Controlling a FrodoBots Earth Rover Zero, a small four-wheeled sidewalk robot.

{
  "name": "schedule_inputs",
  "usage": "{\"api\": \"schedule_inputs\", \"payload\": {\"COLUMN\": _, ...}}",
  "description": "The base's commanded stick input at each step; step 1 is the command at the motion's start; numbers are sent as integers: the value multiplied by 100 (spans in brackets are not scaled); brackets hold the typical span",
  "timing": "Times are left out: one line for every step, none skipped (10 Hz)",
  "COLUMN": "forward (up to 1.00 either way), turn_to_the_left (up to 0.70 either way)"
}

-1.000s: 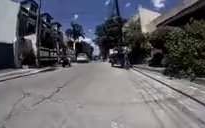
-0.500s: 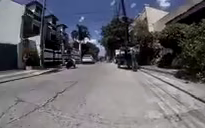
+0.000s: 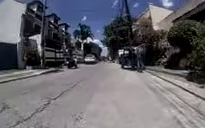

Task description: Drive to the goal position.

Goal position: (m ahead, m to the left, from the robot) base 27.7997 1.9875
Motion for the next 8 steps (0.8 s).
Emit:
{"api": "schedule_inputs", "payload": {"forward": 70, "turn_to_the_left": -35}}
{"api": "schedule_inputs", "payload": {"forward": 70, "turn_to_the_left": -35}}
{"api": "schedule_inputs", "payload": {"forward": 70, "turn_to_the_left": -6}}
{"api": "schedule_inputs", "payload": {"forward": 70, "turn_to_the_left": 13}}
{"api": "schedule_inputs", "payload": {"forward": 70, "turn_to_the_left": 15}}
{"api": "schedule_inputs", "payload": {"forward": 70, "turn_to_the_left": 17}}
{"api": "schedule_inputs", "payload": {"forward": 70, "turn_to_the_left": 11}}
{"api": "schedule_inputs", "payload": {"forward": 70, "turn_to_the_left": 13}}
